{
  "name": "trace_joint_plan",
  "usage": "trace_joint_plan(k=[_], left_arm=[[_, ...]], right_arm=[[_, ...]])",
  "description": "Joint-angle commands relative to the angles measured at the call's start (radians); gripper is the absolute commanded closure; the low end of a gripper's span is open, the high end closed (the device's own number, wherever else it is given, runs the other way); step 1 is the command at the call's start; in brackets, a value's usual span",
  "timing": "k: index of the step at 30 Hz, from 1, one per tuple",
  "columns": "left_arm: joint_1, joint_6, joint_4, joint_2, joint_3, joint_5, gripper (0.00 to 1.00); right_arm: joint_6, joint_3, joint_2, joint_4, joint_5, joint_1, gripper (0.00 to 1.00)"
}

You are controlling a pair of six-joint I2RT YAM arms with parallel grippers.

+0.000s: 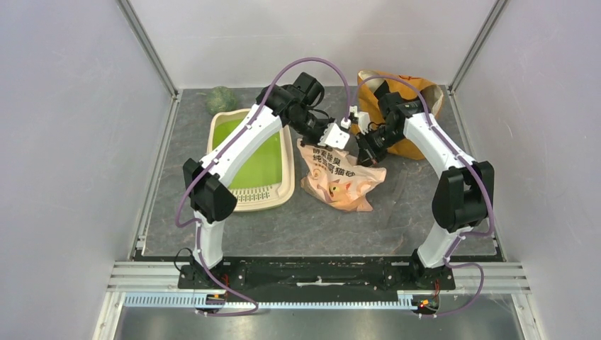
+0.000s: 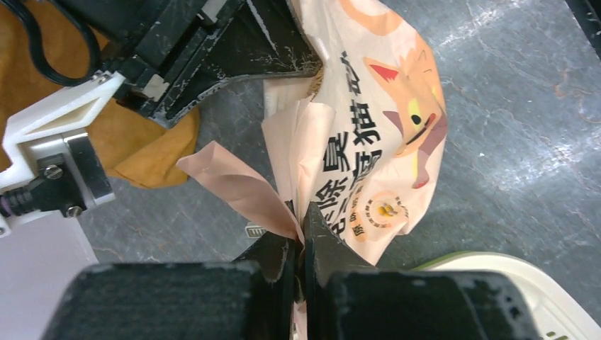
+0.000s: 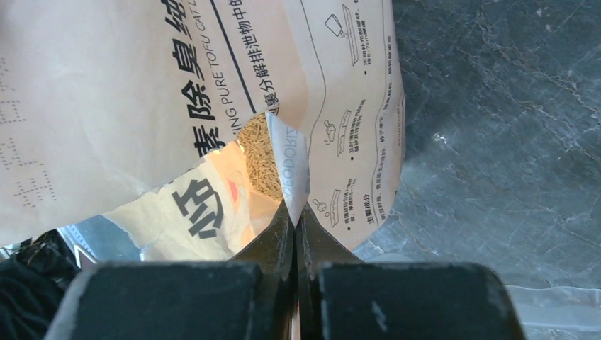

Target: Fill the litter box with clean litter

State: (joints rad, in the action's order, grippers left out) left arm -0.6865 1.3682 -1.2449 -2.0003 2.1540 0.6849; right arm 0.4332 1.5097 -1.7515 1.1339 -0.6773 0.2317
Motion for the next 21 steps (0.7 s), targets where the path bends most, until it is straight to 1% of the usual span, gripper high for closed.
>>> trace_joint_plan(k=[1,5,8,10,13,16,19,21], left_arm=[[-0.004,0.024,-0.098,0.038,0.032,-0.011,0.98],[-0.001,-0.063,0.033,0.078,0.033,-0.049,0.98],[0.001,-0.084,0.088,0.127,0.030,-0.007,0.98],[0.000,-0.123,0.123,0.165,0.029,0.034,0.98],[-0.005,-0.137,0.121,0.208,0.013,0.062,0.98],[-0.011,-0.107,0.111,0.269,-0.058,0.055,0.98],[-0.015,-0.128,0.110,0.330,-0.129,0.069,0.98],[-0.027,-0.132,0.119,0.366,-0.199,0.062,0.98]], right_arm=[[-0.073,-0.019,0.049,-0.057,-0.056,0.003,1.00],[-0.195,-0.047,0.132,-0.204,-0.033,0.003,1.00],[-0.240,-0.010,0.152,-0.227,-0.038,0.003,1.00],[-0.264,0.001,0.177,-0.253,-0.033,0.004,1.00],[-0.284,0.013,0.206,-0.286,-0.035,0.002,1.00],[-0.290,0.014,0.242,-0.304,-0.049,0.002,1.00],[-0.304,-0.017,0.287,-0.336,-0.061,0.004,1.00],[-0.253,-0.030,0.283,-0.299,-0.049,0.018,1.00]])
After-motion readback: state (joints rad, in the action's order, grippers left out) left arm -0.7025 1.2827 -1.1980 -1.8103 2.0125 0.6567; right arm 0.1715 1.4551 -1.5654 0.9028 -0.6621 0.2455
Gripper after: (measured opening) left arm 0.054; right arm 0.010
